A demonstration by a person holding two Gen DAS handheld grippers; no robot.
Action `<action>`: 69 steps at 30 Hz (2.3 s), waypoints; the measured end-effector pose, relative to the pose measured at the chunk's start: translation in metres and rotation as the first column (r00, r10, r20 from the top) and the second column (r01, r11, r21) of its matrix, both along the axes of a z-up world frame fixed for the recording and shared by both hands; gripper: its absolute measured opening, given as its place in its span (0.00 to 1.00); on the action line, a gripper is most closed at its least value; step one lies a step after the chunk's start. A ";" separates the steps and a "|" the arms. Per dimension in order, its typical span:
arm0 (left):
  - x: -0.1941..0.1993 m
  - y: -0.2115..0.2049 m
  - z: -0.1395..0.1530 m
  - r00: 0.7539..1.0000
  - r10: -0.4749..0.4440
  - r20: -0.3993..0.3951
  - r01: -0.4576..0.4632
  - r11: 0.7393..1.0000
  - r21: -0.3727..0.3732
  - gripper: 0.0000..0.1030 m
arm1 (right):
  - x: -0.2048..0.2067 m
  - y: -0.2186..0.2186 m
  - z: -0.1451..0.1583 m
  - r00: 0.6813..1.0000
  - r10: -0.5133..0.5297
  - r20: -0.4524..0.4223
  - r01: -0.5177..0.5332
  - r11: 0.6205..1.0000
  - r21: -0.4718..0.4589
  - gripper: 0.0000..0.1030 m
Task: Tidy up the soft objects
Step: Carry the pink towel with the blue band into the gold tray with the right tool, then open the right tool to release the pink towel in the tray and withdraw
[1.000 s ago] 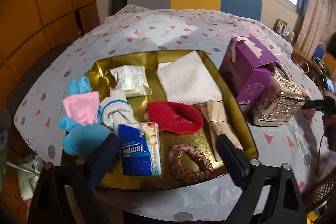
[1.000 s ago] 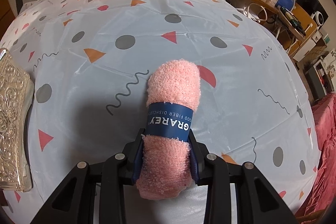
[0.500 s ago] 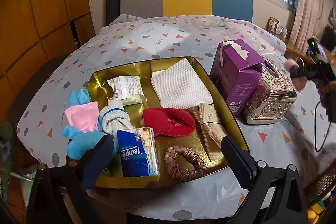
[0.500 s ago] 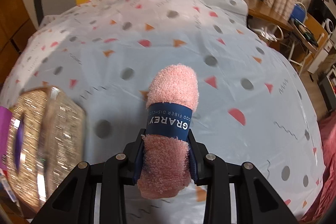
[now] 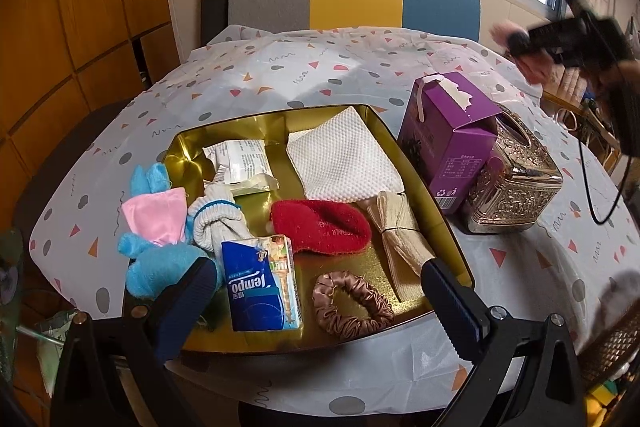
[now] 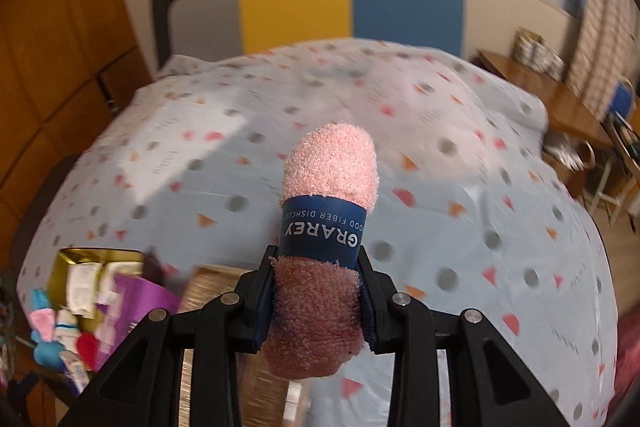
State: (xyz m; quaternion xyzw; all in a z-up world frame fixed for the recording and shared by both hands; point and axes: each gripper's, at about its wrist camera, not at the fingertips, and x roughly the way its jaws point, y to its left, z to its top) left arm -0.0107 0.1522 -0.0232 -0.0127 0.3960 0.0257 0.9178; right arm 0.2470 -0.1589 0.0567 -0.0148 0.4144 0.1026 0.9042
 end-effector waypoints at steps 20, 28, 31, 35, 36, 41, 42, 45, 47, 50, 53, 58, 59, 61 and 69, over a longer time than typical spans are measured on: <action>-0.010 0.052 0.004 0.991 0.136 0.014 -0.135 0.990 -0.028 1.00 | -0.058 0.188 0.015 0.883 0.466 0.046 -0.468 0.880 0.076 0.34; -0.019 0.089 0.004 0.968 0.249 0.010 -0.248 0.968 -0.046 1.00 | -0.103 0.219 -0.024 0.783 0.622 -0.015 -0.621 0.783 0.051 0.34; -0.021 0.097 0.002 0.962 0.274 0.003 -0.274 0.961 -0.049 1.00 | -0.120 0.226 -0.043 0.753 0.656 -0.050 -0.654 0.755 0.046 0.34; -0.022 0.102 0.000 0.958 0.288 -0.002 -0.288 0.956 -0.052 1.00 | -0.145 0.229 -0.067 0.707 0.700 -0.097 -0.700 0.713 0.047 0.34; -0.022 0.103 0.000 0.957 0.289 -0.002 -0.289 0.956 -0.052 1.00 | -0.152 0.230 -0.074 0.690 0.715 -0.111 -0.715 0.698 0.048 0.34; -0.018 0.101 -0.002 0.958 0.287 0.001 -0.286 0.957 -0.054 1.00 | -0.171 0.238 -0.112 0.662 0.722 -0.203 -0.733 0.680 0.030 0.34; -0.018 0.100 -0.002 0.958 0.285 0.000 -0.285 0.957 -0.052 1.00 | -0.168 0.240 -0.119 0.673 0.708 -0.214 -0.719 0.694 0.033 0.34; -0.014 0.096 -0.003 0.961 0.276 -0.004 -0.276 0.960 -0.046 1.00 | -0.154 0.245 -0.137 0.726 0.644 -0.240 -0.660 0.751 0.016 0.34; -0.012 0.093 -0.003 0.962 0.271 0.000 -0.271 0.962 -0.043 1.00 | -0.141 0.247 -0.147 0.764 0.592 -0.256 -0.610 0.792 0.010 0.34; -0.008 0.089 -0.003 0.965 0.264 0.003 -0.264 0.964 -0.034 1.00 | -0.130 0.249 -0.156 0.787 0.557 -0.266 -0.575 0.818 0.013 0.34; -0.006 0.086 -0.004 0.965 0.263 0.004 -0.263 0.964 -0.027 1.00 | -0.131 0.247 -0.157 0.784 0.559 -0.271 -0.573 0.819 0.033 0.35; -0.006 0.082 -0.003 0.965 0.264 0.007 -0.264 0.965 -0.012 1.00 | -0.137 0.239 -0.153 0.799 0.545 -0.255 -0.551 0.833 0.052 0.40; -0.006 0.081 -0.002 0.965 0.263 0.011 -0.263 0.965 -0.014 1.00 | -0.138 0.238 -0.152 0.802 0.544 -0.247 -0.548 0.834 0.055 0.41; -0.008 0.080 0.000 0.964 0.265 0.021 -0.264 0.964 -0.016 1.00 | -0.141 0.234 -0.147 0.810 0.542 -0.225 -0.543 0.837 0.062 0.43; -0.014 0.073 0.008 0.965 0.260 0.043 -0.259 0.966 -0.018 1.00 | -0.163 0.215 -0.121 0.853 0.509 -0.116 -0.508 0.860 0.035 0.44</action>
